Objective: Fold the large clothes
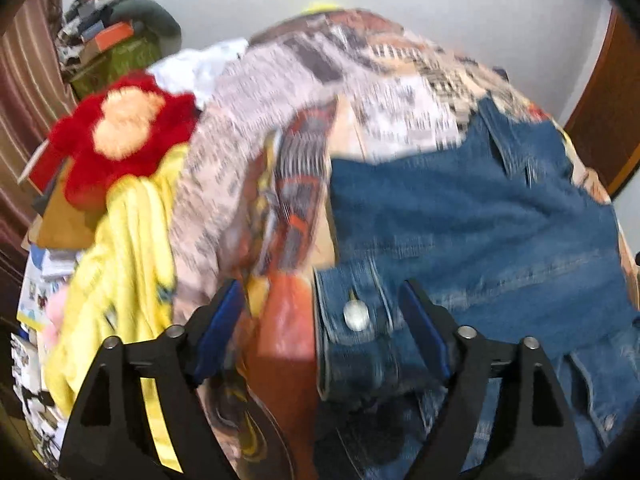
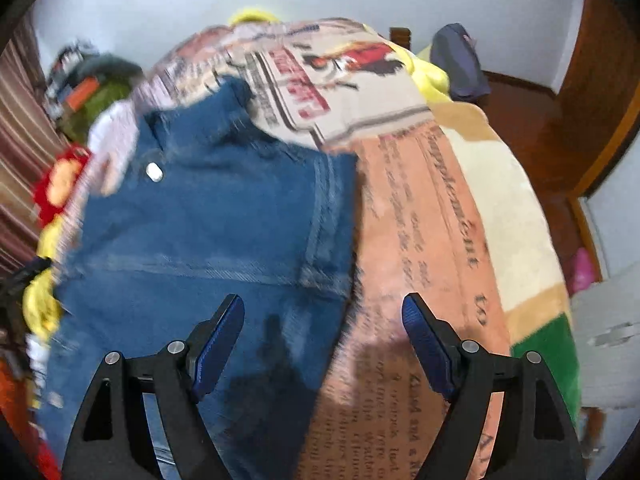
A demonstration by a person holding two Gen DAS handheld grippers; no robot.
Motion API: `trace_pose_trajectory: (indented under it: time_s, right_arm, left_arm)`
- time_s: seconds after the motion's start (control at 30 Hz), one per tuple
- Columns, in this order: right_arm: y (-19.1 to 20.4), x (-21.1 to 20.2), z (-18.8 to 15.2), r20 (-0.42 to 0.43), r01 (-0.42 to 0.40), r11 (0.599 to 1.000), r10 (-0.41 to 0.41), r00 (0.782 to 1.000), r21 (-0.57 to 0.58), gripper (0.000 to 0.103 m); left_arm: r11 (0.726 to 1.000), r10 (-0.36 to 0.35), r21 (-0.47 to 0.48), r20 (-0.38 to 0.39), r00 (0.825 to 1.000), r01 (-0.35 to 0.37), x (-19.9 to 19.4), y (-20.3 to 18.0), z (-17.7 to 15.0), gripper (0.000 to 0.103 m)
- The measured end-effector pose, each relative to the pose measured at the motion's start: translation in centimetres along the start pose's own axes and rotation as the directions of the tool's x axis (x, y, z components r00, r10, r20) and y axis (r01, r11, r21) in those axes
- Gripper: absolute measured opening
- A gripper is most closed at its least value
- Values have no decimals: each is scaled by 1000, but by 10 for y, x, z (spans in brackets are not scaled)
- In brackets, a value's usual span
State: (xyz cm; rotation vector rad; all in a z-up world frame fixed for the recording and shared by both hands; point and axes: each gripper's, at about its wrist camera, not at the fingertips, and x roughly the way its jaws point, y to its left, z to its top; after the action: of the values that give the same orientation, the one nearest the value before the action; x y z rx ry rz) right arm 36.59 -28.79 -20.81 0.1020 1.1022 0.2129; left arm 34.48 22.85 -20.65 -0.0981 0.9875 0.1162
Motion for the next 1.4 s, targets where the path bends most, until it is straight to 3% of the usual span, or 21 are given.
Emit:
trace_pose_trajectory:
  time_s: [0.2, 0.47, 0.53, 0.63, 0.7, 0.8, 0.87, 0.93, 1.03, 1.13, 1.4]
  right_arm:
    - [1, 0, 32, 11, -78, 996, 77, 997, 33, 79]
    - [-18, 45, 55, -55, -79, 992, 85, 995, 100, 79]
    - [-24, 60, 58, -76, -100, 985, 111, 991, 141, 78]
    - [-31, 77, 60, -82, -155, 968, 174, 981, 197, 66]
    - [-34, 86, 61, -92, -181, 958, 205, 974, 221, 57]
    - [-34, 96, 61, -84, -210, 950, 234, 969, 233, 44]
    - [-33, 100, 64, -83, -209, 952, 232, 969, 223, 25]
    - [-32, 104, 67, -82, -207, 954, 229, 970, 216, 18]
    - [-26, 101, 74, -69, -198, 963, 214, 974, 183, 13]
    - [-13, 90, 89, -33, -167, 979, 172, 985, 114, 11]
    - [28, 57, 149, 94, -158, 987, 159, 983, -15, 10]
  left_arm:
    - [998, -51, -31, -24, 998, 50, 21, 5, 37, 83]
    - [984, -155, -114, -152, 976, 138, 92, 3, 62, 82]
    - [981, -170, -126, -169, 971, 150, 108, 1, 67, 75]
    - [979, -187, -121, -177, 966, 167, 122, 0, 71, 65]
    - [962, -247, -162, -187, 951, 218, 133, 3, 73, 64]
    - [941, -310, -210, -217, 926, 266, 149, 5, 73, 51]
    - [944, -302, -204, -209, 930, 261, 154, 2, 75, 34]
    - [946, -299, -187, -193, 935, 264, 153, -4, 77, 15]
    - [975, -209, -107, -159, 965, 193, 141, -18, 81, 11]
    - [990, -133, -59, -117, 984, 127, 122, -22, 88, 11]
    - [993, -102, -53, 20, 995, 103, 60, -9, 114, 10]
